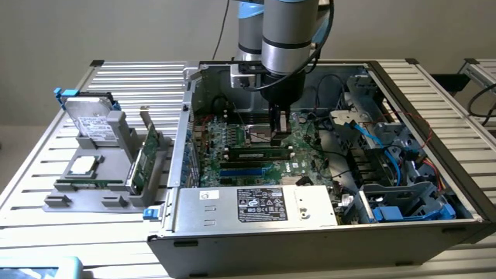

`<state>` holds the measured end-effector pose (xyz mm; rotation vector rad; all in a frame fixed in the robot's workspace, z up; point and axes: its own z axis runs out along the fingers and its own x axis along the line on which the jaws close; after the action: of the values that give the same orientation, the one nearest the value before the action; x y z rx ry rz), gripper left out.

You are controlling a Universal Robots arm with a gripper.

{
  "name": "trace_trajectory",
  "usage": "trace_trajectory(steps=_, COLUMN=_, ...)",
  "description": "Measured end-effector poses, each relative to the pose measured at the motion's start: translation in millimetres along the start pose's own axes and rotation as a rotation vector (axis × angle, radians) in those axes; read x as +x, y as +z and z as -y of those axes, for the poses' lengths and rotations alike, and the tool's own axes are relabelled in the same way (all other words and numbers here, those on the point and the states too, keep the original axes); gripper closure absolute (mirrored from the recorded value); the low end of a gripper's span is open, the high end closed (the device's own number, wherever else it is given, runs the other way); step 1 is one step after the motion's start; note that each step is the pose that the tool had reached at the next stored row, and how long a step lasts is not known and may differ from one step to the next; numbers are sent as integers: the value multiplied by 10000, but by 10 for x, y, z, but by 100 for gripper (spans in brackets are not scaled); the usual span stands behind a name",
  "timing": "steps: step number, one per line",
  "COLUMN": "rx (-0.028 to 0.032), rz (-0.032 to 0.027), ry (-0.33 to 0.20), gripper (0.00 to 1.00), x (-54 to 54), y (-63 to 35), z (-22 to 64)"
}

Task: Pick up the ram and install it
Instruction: 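Press down the ram until it locks into place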

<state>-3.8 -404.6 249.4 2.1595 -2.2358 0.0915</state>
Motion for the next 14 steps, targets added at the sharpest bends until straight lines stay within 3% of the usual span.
trace_trajectory(steps=2, rx=0, rz=0, ry=0, gripper=89, x=0, y=0, z=0)
trace_trajectory(steps=7, rx=1, rz=-9, ry=5, gripper=89, x=-1, y=6, z=15)
trace_trajectory(steps=14, rx=-1, rz=-17, ry=21, gripper=89, x=-8, y=62, z=105)
